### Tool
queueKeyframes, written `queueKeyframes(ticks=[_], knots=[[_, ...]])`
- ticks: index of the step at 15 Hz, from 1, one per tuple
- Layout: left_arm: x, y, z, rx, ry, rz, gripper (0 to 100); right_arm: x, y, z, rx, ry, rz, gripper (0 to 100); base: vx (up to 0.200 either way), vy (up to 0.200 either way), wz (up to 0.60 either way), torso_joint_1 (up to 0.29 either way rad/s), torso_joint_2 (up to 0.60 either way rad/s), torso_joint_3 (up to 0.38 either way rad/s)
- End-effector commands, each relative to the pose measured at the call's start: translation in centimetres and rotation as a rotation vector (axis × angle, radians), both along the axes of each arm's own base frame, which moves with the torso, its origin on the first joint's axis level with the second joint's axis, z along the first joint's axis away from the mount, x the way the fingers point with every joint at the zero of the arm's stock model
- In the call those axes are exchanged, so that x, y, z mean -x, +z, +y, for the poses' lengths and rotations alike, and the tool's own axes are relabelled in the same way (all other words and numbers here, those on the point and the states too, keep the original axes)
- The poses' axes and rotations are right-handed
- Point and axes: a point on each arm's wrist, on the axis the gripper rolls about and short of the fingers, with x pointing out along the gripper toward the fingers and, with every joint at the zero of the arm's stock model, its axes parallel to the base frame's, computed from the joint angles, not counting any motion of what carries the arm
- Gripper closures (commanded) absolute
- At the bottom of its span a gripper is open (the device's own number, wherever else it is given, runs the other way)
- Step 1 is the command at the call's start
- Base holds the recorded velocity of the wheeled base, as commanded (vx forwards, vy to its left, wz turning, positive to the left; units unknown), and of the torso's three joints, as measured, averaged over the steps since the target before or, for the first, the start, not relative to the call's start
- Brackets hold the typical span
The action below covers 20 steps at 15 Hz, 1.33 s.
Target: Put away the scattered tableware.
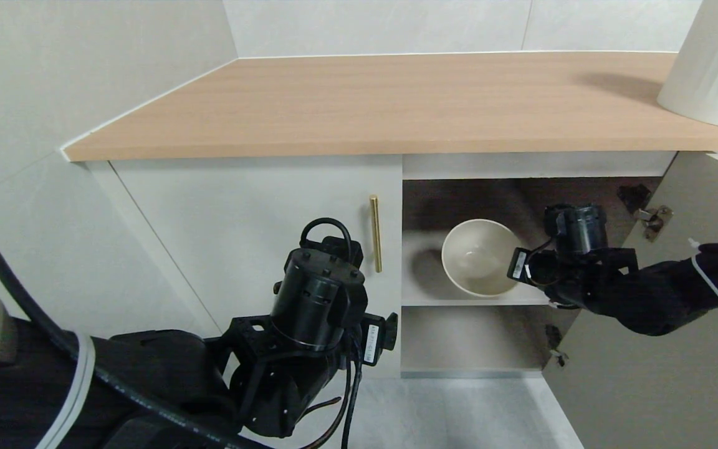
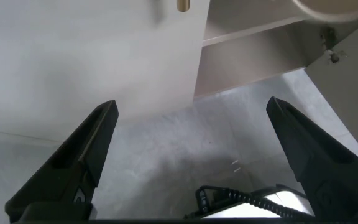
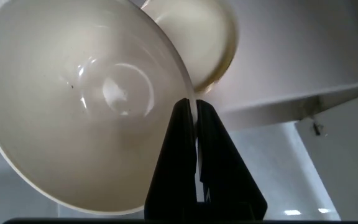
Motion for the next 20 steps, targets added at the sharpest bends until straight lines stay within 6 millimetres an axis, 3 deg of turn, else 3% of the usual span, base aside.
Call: queueKeyframes(ticks=[1, 11, 20], knots=[[0.0, 0.1, 0.0, 0.002, 0.0, -0.001, 0, -1.5, -1.1, -0.2, -0.009, -0.035, 0.008, 100, 0.0, 0.0, 0.0, 0.0, 0.0, 0.0], [0.1, -0.1, 0.1, -0.003, 0.0, 0.002, 0, -6.0, -3.0, -1.3, -0.033, -0.155, -0.012, 100, 0.0, 0.0, 0.0, 0.0, 0.0, 0.0], [0.1, -0.2, 0.1, -0.006, 0.0, 0.006, 0, -6.7, -3.6, -1.4, -0.031, -0.161, -0.01, 100, 0.0, 0.0, 0.0, 0.0, 0.0, 0.0]])
